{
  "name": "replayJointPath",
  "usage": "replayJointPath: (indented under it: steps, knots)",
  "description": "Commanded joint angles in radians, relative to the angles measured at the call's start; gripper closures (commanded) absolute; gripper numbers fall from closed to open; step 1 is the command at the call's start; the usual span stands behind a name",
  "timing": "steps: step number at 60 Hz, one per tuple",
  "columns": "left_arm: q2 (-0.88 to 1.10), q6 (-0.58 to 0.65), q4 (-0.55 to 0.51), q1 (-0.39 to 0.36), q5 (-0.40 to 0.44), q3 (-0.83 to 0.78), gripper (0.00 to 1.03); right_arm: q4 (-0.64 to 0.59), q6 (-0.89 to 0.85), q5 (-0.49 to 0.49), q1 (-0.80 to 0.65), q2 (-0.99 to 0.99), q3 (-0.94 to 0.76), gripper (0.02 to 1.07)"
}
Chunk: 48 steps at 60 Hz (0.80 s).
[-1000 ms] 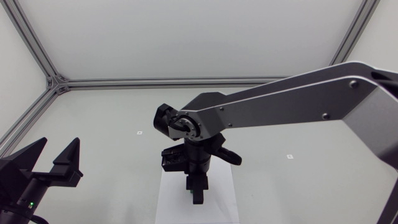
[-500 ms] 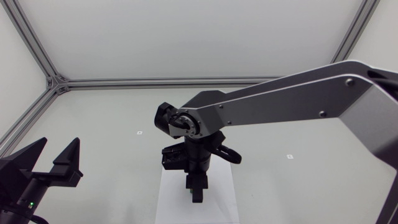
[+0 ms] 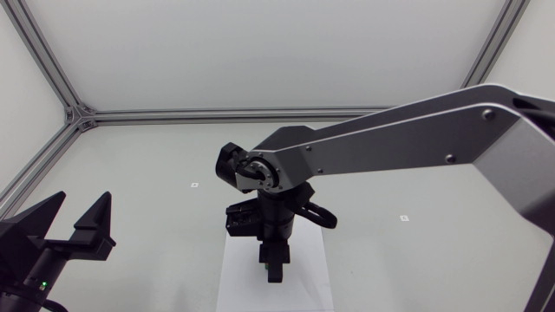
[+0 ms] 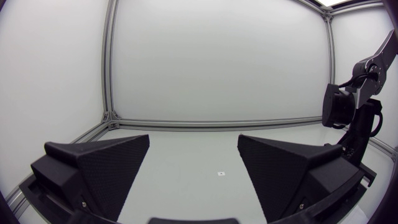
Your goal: Pick up the orange 2x2 brick with the right arm and stack it on top of the green 2x2 brick in the center
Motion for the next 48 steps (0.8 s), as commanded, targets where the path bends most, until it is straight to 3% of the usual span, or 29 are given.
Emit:
replayJointPath:
  steps: [1,8,48]
  knots:
    - [-0.008,0.013,-0.015,0.002,0.004,-0.041,0.04,-0.031,0.017,-0.019,0.001,0.032,-0.054,0.87]
    - [-0.008,0.013,-0.014,0.004,0.004,-0.041,0.04,-0.028,0.018,-0.019,0.001,0.029,-0.054,0.79]
    - [-0.008,0.013,-0.014,0.004,0.004,-0.041,0.04,0.01,0.04,0.019,0.005,-0.004,-0.071,0.71]
